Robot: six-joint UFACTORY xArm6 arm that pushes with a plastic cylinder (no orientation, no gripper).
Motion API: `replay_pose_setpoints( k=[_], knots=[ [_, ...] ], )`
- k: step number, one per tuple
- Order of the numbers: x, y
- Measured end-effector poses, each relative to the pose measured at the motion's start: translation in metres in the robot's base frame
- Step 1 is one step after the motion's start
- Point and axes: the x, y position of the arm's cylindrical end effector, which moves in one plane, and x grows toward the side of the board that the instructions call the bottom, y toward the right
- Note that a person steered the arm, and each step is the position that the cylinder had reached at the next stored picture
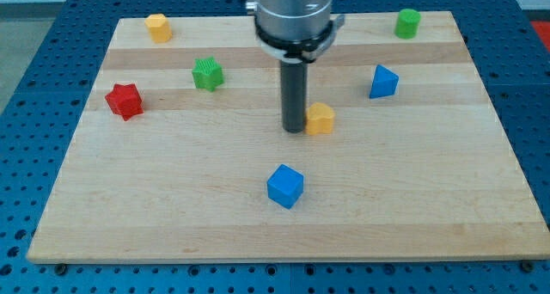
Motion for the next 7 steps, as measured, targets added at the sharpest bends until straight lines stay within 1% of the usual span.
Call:
replay_pose_setpoints(
  k=[2,3,5,7],
  knots=[
    [-0.011,0.067],
    [-0.005,0.093],
    [0.025,0.131],
    [0.021,0.173]
  ],
)
